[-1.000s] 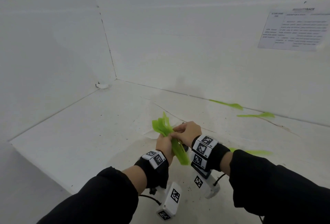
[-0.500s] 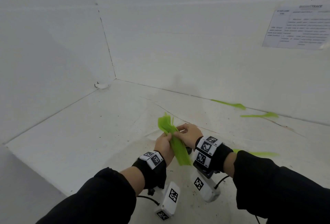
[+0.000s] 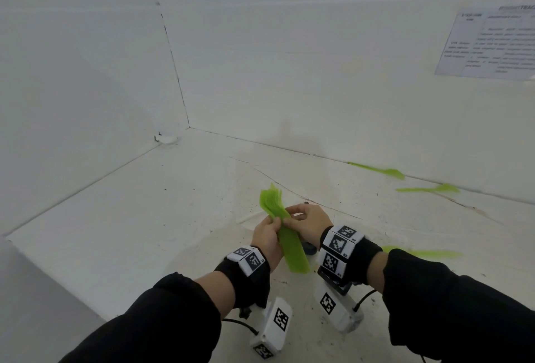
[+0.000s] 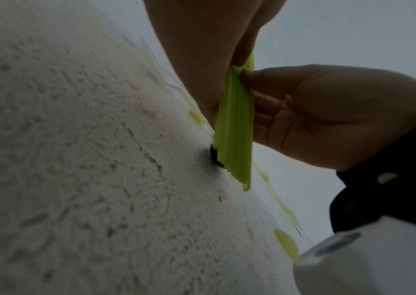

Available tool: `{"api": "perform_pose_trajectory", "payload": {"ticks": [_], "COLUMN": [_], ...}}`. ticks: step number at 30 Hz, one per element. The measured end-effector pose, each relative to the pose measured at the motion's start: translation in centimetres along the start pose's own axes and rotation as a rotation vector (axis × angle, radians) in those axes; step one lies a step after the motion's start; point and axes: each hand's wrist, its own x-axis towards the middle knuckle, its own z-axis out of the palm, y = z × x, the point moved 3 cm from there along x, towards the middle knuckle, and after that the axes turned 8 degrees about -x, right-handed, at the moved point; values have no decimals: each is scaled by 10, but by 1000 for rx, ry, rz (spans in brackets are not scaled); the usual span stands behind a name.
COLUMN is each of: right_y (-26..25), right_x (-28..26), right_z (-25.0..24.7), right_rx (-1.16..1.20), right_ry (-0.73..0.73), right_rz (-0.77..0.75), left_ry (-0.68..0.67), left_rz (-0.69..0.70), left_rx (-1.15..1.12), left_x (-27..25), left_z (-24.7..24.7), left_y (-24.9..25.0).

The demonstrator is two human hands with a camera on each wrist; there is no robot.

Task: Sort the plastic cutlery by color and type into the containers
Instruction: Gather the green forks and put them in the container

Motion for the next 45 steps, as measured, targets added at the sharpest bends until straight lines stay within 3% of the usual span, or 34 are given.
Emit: {"api": "perform_pose_trajectory", "payload": {"ticks": [7,12,15,22,25,27,29,31,36,39,43,45], "right_y": [4,4,-2,-15,-14,-17,-20,-20,-18,-22,-25,-26], "right_x": [4,2,-2,2,9,11,15,25,37,45,64,70], "right_z": [1,3,2,7,12,12,6,0,2,-4,-11,-8], "right_rx": [11,49,-107,-441,-517,-399,-324,-468,-933,-905,-881,-945], "right_ry": [21,22,42,86,-67,-192,-205,-170,-395,-353,-185,-208], "right_rz": [2,6,-44,-42,-32,-58,-79,-102,-141,-179,-160,-171], "left_ry": [-20,9,-34,5,21,41,59,84,183,202,220,221], "left_rz": [-50,-6,-47,-7,37,75,102,135,200,202,194,189], "left_rx": [22,17,23,56,59,91,114,119,103,106,117,128], "left_x": [6,13,12,16,16,17,14,12,11,10,11,11], "left_z": [0,-2,3,1,-3,-7,-8,-10,-22,-29,-33,-32], "left_y": [-2,-4,-4,2,8,13,20,28,45,50,51,51]}}
